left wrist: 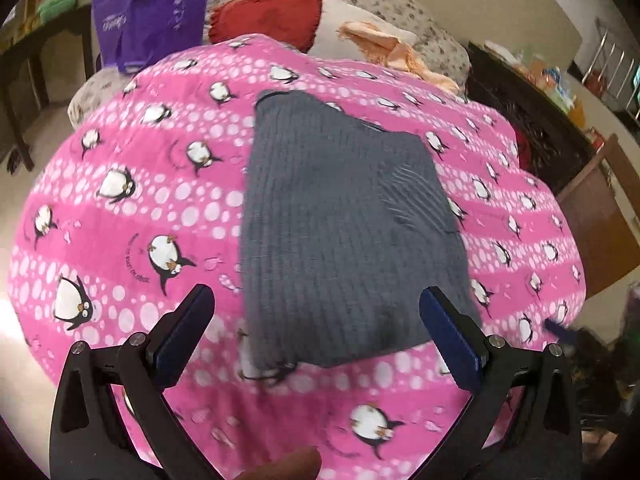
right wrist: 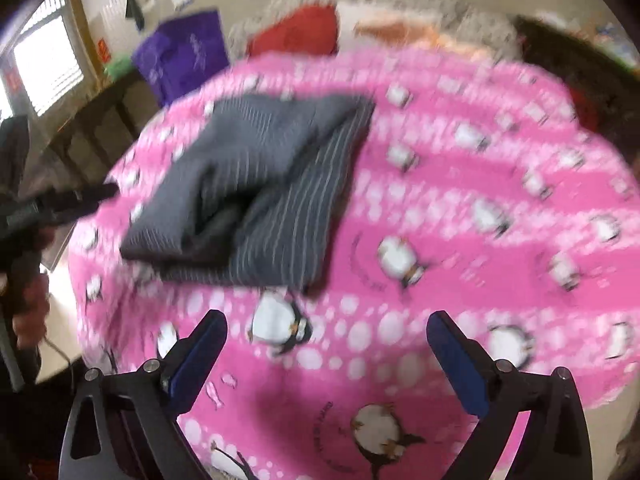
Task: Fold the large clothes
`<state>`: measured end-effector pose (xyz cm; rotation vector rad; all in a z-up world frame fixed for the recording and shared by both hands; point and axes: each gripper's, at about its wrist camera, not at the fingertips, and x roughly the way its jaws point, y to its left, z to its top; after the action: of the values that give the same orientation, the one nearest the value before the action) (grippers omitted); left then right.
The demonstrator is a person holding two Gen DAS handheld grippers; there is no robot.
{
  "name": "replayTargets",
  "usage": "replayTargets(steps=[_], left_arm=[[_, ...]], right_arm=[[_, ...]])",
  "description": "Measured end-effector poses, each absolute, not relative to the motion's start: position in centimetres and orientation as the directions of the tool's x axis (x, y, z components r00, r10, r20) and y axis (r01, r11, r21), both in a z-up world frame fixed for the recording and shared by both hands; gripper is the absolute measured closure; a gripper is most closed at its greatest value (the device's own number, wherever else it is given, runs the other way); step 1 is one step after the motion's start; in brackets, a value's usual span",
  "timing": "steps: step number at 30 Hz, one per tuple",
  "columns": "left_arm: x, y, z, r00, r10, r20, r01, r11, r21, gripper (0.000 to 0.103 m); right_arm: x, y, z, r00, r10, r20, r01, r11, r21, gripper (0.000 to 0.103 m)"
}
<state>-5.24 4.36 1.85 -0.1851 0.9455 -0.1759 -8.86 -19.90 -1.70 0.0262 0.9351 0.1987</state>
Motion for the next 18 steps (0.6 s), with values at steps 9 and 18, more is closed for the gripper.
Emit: replayTargets(steps=[9,18], left_arm=[[-6.0,1.8,2.3,0.562,-0.174,-0.808,0.07,0.984,-0.164,0.0],[-6.0,1.6,2.0,0.556,-0.169,-0.814,0.071,0.985,-0.156,0.0]], right_arm=[[-9.7,-20.0,1.9,0.637,0.119,-0.762,-0.115,0.992,0.059,0.003],[-9.6,-20.3,1.2,0.624,0.117,-0.773,-0.107,0.992,0.064,0.003]])
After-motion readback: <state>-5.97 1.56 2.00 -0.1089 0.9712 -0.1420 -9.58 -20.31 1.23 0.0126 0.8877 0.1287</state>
